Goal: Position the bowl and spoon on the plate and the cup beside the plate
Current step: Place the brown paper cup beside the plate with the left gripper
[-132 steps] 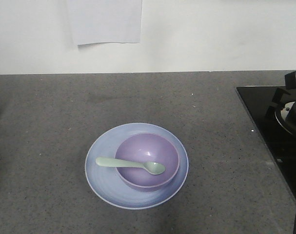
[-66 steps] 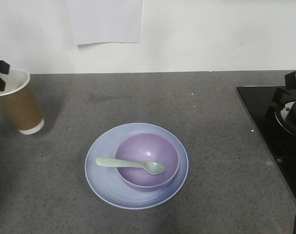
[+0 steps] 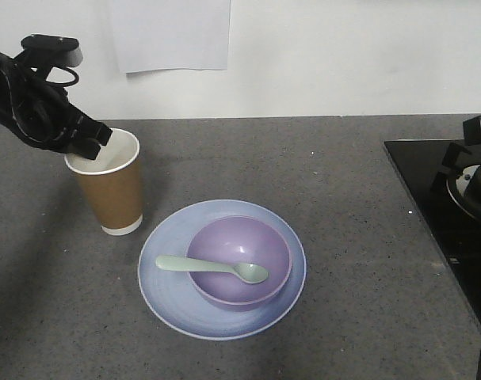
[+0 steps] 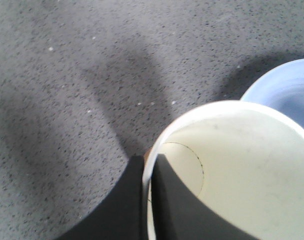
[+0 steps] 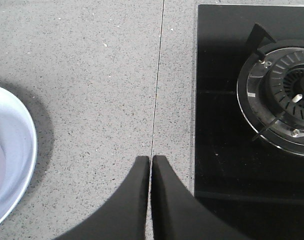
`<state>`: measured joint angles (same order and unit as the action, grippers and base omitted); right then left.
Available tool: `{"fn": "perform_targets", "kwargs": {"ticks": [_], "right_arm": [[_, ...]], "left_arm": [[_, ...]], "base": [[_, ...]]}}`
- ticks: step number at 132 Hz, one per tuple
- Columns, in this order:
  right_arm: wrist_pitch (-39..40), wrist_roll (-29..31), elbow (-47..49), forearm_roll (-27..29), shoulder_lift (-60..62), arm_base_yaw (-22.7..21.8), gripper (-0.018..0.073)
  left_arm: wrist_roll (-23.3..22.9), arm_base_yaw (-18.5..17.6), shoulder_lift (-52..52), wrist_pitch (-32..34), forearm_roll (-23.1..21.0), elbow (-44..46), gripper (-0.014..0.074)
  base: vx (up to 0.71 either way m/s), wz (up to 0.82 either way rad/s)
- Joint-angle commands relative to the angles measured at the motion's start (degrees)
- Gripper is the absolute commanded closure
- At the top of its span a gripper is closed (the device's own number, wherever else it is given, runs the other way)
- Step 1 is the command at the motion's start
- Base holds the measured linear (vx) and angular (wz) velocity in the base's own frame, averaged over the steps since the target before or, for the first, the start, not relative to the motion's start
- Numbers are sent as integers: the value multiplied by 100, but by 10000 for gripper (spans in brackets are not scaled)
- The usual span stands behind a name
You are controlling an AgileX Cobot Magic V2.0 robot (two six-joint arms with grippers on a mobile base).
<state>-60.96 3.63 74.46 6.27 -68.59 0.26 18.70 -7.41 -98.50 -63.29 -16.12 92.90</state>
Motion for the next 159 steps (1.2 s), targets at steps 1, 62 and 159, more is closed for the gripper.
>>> {"fn": "perform_targets", "kwargs": {"ticks": [1,62,159], "right_arm": [[282,51,162,14,132,-33,561],[282,51,162,14,132,-33,561],[282,51,162,14,132,-33,561]], "left_arm": [[-114,-163,288,334,31,160,605],[-308,-289,-91,303,99,140,604],[-356,-289,-116,218,114,140,401]], "base": [[0,0],[0,0],[0,0]]}}
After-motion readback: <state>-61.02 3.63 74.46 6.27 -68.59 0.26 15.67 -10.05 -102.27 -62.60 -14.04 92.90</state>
